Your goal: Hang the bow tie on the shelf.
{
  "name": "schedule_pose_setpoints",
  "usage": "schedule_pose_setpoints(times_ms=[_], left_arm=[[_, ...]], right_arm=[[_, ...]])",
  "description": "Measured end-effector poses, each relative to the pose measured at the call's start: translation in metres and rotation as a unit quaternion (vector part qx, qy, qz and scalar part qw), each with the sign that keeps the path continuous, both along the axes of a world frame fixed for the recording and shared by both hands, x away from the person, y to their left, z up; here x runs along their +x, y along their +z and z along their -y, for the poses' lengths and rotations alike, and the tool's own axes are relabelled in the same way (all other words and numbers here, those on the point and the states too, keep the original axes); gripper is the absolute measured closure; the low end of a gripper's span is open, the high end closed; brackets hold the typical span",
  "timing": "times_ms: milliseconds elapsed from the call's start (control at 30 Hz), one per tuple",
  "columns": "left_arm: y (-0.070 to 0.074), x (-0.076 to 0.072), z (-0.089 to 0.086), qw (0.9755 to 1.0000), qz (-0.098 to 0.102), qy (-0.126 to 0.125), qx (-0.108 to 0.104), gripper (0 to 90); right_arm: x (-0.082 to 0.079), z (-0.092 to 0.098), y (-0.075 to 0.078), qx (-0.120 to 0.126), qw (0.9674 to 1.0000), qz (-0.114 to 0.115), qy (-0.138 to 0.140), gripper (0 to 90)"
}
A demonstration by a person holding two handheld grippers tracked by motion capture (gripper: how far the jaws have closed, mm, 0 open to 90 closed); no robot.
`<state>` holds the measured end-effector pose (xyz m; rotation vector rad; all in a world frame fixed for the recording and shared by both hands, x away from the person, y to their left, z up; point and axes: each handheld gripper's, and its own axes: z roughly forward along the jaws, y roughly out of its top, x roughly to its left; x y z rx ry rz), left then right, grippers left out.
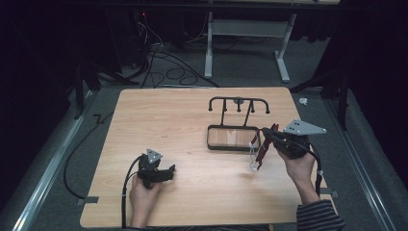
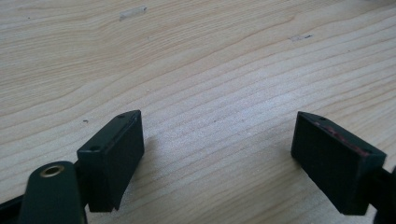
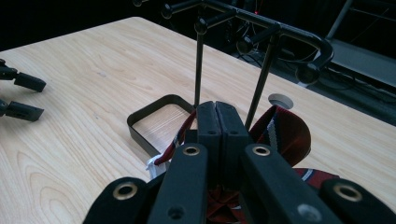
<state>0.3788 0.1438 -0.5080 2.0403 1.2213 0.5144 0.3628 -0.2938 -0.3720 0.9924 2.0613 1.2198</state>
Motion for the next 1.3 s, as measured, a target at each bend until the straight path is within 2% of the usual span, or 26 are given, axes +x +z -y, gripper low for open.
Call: schedule_pose_setpoints(times_ms=[667,1300], left_arm=[[0.000,0.000,0.000,1.0000,0.000,0.000,0.000,17.5],[0.000,0.000,0.000,1.0000,0.000,0.000,0.000,17.5]], right_arm=[[0.014,-0.010,0.009,0.006,1.0000,-0.003,0.006,90.0],[0.030,-0.020,0.005,0.013,0.9997,-0.022,0.004,90.0]])
